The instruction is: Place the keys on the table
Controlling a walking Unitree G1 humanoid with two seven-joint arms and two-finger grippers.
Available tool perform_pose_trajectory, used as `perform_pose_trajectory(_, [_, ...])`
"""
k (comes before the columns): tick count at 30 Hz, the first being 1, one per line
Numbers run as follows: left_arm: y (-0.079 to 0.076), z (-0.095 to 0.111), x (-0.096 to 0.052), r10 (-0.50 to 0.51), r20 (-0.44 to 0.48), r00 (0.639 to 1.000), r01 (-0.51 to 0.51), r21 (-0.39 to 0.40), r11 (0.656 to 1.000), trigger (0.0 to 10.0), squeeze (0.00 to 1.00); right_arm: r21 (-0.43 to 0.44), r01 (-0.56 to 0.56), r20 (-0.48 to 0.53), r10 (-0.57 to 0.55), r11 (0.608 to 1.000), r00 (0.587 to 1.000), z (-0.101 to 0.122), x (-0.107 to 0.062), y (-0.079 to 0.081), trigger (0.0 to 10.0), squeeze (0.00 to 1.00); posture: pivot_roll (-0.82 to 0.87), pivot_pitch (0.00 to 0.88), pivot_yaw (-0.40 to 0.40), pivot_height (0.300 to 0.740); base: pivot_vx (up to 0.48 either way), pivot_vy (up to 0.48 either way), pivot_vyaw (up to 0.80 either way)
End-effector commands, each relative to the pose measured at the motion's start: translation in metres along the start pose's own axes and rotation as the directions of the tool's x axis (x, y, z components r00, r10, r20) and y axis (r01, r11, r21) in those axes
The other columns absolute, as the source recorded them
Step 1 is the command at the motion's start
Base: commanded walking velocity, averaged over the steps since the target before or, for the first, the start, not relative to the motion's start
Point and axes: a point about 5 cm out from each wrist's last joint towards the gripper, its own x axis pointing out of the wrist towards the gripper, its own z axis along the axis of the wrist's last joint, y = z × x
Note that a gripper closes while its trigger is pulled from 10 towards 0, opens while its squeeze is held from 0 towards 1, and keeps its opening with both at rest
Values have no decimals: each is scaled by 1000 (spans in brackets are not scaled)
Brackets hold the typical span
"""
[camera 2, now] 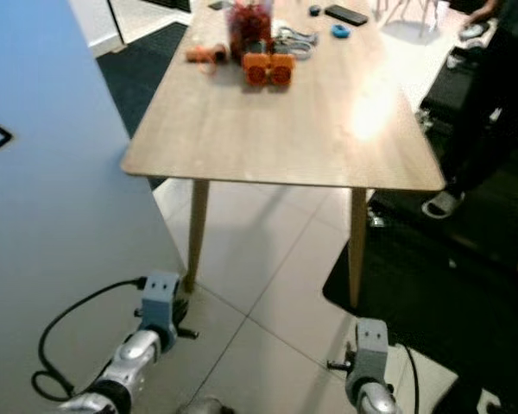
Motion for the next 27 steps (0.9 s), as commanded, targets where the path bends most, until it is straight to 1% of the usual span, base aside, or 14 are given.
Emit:
perform_pose_trajectory(1, [-5, 2, 2, -13, 5, 1000, 13, -5, 1000, 10000, 0, -2, 32, -44, -32, 999, 999, -13, -7, -12, 10000, 0, 52, 65, 3, 740, 341, 0, 0])
perform_pose_trajectory(14, [-4, 1, 1, -5, 0, 1000, 5, -9, 1000, 10000, 0, -7, 32, -49, -32, 999, 998, -14, -7, -11, 10000, 0, 55, 67, 4, 740, 321, 0, 0])
perform_pose_trajectory(18, [-3, 1, 1, 8, 11, 1000, -7, -27, 1000, 10000, 0, -3, 34, -56, -34, 999, 998, -15, -7, -11, 10000, 0, 54, 66, 5, 740, 0, 0, 0])
perform_pose_trajectory(21, [-2, 1, 1, 20, -1, 1000, -20, -31, 999, 10000, 0, 2, 34, -63, -34, 999, 997, -16, -7, -11, 10000, 0, 50, 65, 10, 740, 0, 0, 0])
perform_pose_trajectory(23, [-2, 2, 2, 12, -3, 1000, -12, -10, 1000, 10000, 0, 6, 34, -65, -34, 999, 997, -16, -7, -10, 10000, 0, 48, 64, 14, 740, 0, 0, 0])
perform_pose_trajectory(27, [-4, 3, 2, -2, 6, 1000, 2, 6, 1000, 10000, 0, 8, 36, -68, -35, 999, 997, -17, -8, -11, 10000, 0, 48, 64, 14, 740, 0, 0, 0])
